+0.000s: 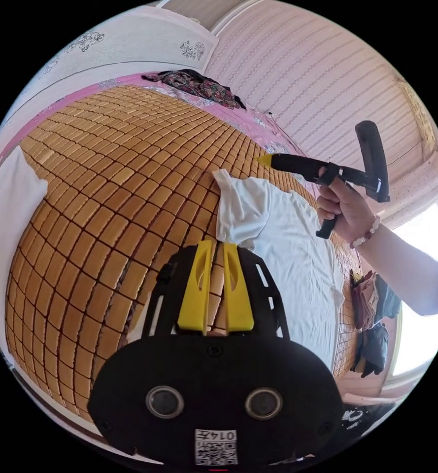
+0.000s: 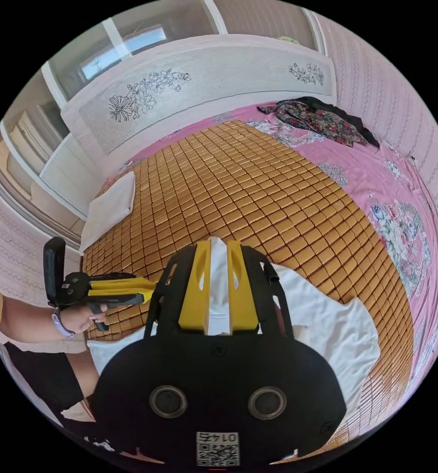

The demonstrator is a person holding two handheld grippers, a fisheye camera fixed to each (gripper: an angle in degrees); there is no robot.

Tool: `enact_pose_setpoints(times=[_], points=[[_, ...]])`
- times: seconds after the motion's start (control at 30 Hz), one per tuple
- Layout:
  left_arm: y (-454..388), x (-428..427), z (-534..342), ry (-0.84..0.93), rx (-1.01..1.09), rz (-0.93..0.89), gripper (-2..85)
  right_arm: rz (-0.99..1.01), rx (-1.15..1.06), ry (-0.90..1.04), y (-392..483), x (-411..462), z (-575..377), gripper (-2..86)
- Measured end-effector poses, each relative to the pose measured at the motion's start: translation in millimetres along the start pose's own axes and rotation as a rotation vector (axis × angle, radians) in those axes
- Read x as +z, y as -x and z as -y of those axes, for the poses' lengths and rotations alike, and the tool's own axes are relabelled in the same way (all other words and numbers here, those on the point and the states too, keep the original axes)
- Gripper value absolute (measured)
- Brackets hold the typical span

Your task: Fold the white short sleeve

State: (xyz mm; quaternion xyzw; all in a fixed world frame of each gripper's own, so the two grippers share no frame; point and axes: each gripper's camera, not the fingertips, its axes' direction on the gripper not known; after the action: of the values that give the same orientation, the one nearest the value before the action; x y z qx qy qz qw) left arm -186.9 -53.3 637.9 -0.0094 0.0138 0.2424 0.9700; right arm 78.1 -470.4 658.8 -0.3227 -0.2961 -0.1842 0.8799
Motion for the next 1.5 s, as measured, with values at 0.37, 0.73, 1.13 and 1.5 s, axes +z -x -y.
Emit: enact_pose_setpoints(times=[0.37, 0.73, 1.13, 1.5], points=[[-34.2, 23.0, 27.3, 0.03, 0.047, 0.1, 6.2, -0.125, -0.08, 0.223, 23.3, 74.9, 1.6, 5.1], [-86.5, -8.0, 36.8, -0.084, 0.213, -0.034, -0.9, 0.154, 0.163, -0.112, -44.2, -4.1, -59.5, 0.3], [-148.1, 2.4, 39.2, 0.123, 0.352, -0.214, 2.5, 0.099, 0.465, 0.091, -84.1, -41.5, -238.0, 7.3], [-271.4, 24.6, 86.1, 0.267, 0.634, -0.314, 2.4, -0.15, 0.821, 0.05, -58.9, -82.2, -384.0, 6.7]])
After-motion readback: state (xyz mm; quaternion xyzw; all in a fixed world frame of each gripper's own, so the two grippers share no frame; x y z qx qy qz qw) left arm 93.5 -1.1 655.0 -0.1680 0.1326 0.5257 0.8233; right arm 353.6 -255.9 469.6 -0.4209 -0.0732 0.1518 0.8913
